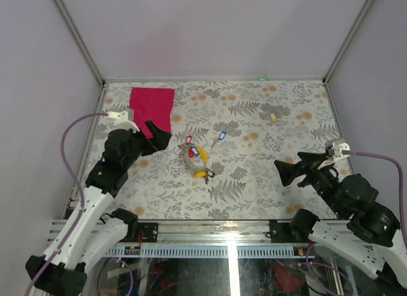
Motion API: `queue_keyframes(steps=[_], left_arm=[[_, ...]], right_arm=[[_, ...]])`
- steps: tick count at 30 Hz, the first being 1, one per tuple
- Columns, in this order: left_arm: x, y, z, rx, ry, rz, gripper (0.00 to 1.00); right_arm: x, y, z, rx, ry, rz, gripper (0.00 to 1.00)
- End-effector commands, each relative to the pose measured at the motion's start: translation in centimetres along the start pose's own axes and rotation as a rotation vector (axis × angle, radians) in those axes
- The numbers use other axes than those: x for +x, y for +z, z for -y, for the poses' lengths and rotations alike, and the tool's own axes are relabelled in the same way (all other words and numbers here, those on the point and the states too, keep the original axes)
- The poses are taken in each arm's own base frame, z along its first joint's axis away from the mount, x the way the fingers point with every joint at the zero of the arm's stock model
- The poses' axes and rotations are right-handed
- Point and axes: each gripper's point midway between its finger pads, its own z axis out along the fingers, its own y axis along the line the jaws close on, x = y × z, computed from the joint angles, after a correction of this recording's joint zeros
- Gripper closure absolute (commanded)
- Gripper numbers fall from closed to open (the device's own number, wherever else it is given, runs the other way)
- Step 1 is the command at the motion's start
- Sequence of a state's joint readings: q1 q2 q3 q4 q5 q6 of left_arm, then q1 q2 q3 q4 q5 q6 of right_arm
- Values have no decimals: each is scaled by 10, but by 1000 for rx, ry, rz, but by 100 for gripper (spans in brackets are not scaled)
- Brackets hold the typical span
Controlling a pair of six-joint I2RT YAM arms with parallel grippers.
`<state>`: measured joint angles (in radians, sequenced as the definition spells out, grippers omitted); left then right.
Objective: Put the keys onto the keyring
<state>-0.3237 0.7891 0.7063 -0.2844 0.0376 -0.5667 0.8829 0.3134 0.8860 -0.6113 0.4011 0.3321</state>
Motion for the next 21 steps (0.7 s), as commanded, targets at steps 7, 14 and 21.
queue_keyframes(steps=[7,14,21], left_arm=[[-45,-81,-10,-104,148,172,0],[-42,-101,-25,-135,145,243,0],[-41,-100,-27,-140,145,249,0]], right_arm=[[-41,-39,44,155,17,202,1],[-30,-41,56,201,39,210,1],[-19,-32,55,218,30,172,1]])
